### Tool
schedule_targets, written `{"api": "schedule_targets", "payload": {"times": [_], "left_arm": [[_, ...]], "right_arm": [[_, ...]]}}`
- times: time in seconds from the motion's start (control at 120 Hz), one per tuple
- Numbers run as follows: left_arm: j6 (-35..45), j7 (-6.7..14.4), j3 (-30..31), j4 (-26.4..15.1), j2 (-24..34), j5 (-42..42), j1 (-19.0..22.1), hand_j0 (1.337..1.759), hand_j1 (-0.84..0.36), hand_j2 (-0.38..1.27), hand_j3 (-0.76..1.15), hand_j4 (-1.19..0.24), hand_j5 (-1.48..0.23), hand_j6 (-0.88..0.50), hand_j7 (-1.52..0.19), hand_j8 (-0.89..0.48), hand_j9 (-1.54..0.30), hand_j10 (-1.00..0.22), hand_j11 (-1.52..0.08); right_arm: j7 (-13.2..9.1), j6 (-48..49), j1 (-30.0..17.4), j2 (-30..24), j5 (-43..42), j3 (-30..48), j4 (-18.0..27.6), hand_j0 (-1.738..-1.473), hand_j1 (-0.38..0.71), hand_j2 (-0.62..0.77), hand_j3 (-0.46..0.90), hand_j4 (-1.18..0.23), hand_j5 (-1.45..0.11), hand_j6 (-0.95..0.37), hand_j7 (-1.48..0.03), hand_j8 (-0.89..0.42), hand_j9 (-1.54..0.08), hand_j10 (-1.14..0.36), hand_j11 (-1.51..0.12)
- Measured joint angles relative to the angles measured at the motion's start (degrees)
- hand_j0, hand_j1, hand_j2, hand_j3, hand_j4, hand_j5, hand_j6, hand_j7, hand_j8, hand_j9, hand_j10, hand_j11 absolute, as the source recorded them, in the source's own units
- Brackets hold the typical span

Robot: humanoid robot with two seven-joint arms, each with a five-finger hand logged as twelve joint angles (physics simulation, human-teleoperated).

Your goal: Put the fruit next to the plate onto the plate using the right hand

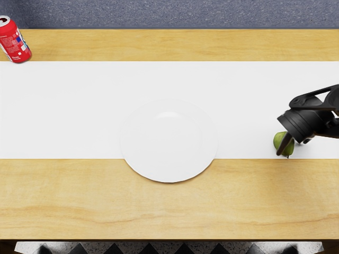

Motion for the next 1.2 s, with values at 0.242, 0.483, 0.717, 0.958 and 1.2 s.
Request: {"api": "schedule_targets", "payload": {"times": [0.242, 0.483, 0.717, 0.958, 1.2], "left_arm": [[0.0, 0.0, 0.0, 0.0, 0.0, 0.0, 0.0, 1.658, 0.35, 0.0, 0.0, 0.0, 0.0, 0.0, 0.0, 0.0, 0.0, 0.0, 0.0], [0.0, 0.0, 0.0, 0.0, 0.0, 0.0, 0.0, 1.658, 0.35, 0.0, 0.0, 0.0, 0.0, 0.0, 0.0, 0.0, 0.0, 0.0, 0.0], [0.0, 0.0, 0.0, 0.0, 0.0, 0.0, 0.0, 1.658, 0.35, 0.0, 0.0, 0.0, 0.0, 0.0, 0.0, 0.0, 0.0, 0.0, 0.0], [0.0, 0.0, 0.0, 0.0, 0.0, 0.0, 0.0, 1.658, 0.35, 0.0, 0.0, 0.0, 0.0, 0.0, 0.0, 0.0, 0.0, 0.0, 0.0], [0.0, 0.0, 0.0, 0.0, 0.0, 0.0, 0.0, 1.658, 0.35, 0.0, 0.0, 0.0, 0.0, 0.0, 0.0, 0.0, 0.0, 0.0, 0.0]], "right_arm": [[0.0, 0.0, -0.8, -0.3, 0.0, 2.6, 0.1, -1.658, 0.21, -0.09, 0.0, -0.47, -0.6, -0.47, -0.61, -0.42, -0.61, -0.47, -0.61], [-0.1, 0.0, -2.2, -1.9, 0.0, 5.5, 0.2, -1.652, 0.25, 0.35, 0.0, -0.75, -0.98, -0.57, -0.97, -0.41, -0.98, -0.53, -0.99], [-0.1, 2.8, -8.3, -13.5, -0.2, 22.6, -1.6, -1.654, 0.27, 0.47, 0.0, -0.8, -1.15, -0.5, -1.08, -0.36, -1.14, -0.49, -1.13], [-0.1, 19.5, -18.1, -11.3, -2.0, 49.0, -3.8, -1.655, 0.23, 0.39, 0.0, -0.81, -1.22, -0.5, -1.12, -0.33, -1.21, -0.46, -1.19], [0.0, 22.8, -20.0, 1.8, -3.8, 57.4, -7.9, -1.656, 0.25, 0.4, 0.0, -0.81, -1.27, -0.49, -1.13, -0.3, -1.24, -0.46, -1.21]]}}
